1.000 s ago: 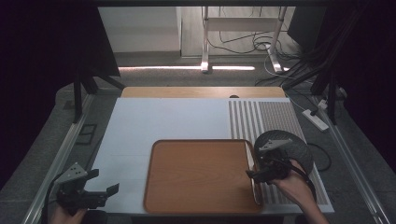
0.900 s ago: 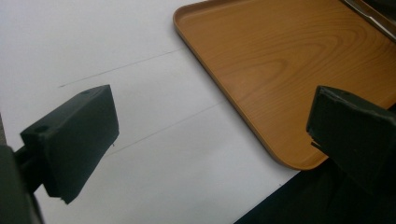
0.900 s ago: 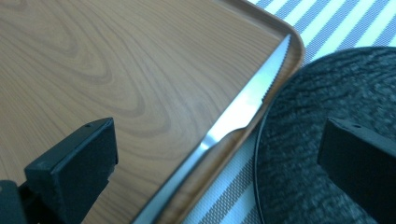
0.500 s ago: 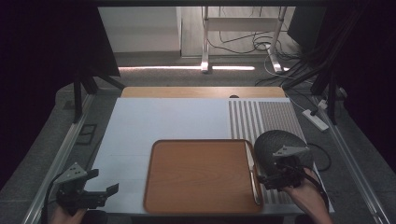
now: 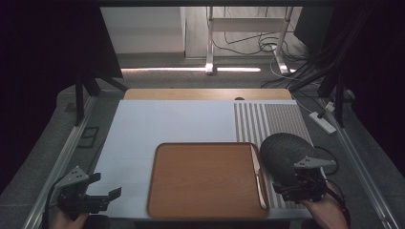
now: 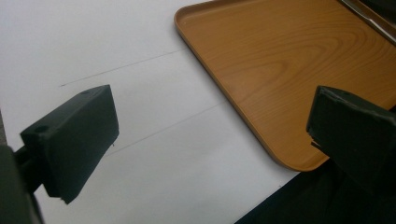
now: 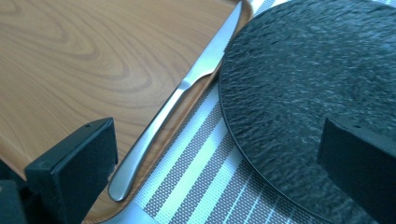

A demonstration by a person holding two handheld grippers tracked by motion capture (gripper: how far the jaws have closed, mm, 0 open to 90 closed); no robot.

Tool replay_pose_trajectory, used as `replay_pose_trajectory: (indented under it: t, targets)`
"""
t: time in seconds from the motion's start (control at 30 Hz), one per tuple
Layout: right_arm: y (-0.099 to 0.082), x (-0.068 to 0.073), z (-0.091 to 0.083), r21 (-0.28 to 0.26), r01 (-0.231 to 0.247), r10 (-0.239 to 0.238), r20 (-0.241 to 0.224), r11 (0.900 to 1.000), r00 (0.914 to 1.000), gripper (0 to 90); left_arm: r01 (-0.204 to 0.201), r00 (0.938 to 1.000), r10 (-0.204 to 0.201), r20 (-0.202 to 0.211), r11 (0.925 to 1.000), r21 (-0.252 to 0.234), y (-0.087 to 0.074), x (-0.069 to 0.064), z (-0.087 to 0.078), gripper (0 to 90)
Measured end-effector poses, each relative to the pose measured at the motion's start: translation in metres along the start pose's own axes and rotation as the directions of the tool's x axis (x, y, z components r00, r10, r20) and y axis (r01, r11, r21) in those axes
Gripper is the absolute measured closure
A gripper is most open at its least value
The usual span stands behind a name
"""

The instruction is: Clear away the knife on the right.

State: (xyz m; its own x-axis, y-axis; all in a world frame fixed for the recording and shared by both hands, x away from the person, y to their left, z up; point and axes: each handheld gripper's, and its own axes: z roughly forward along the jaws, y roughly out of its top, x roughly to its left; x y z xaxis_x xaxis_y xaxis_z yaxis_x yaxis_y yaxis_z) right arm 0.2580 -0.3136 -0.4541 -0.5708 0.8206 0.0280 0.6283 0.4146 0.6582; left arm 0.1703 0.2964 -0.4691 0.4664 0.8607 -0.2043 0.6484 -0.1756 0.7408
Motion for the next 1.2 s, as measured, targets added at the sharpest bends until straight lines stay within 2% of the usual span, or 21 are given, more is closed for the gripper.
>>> replay_pose_trajectory:
  t: [0.3, 0.57, 0.83, 1.2]
  targets:
    - [-0.006, -0.003, -0.012, -0.017, -0.028, 0.028, 0.018, 0.9995, 0.9994, 0.0, 0.002, 1.0, -0.002, -0.002, 1.0, 0.002, 0.0, 0.0, 0.0, 2.3]
    - [-0.012, -0.001, -0.022, -0.022, -0.032, 0.033, 0.038, 0.9992, 0.9987, 0.0, 0.003, 1.0, -0.003, -0.004, 1.0, 0.002, 0.0, 0.0, 0.0, 2.3]
    - [-0.02, -0.001, -0.034, -0.031, -0.058, 0.059, 0.048, 0.9978, 0.9971, 0.0, 0.002, 1.0, -0.002, -0.007, 1.0, 0.001, 0.0, 0.0, 0.0, 2.3]
    - [-0.026, 0.0, -0.039, -0.019, -0.067, 0.068, 0.055, 0.9975, 0.9962, 0.0, 0.001, 1.0, -0.001, -0.008, 1.0, 0.003, 0.0, 0.0, 0.0, 2.3]
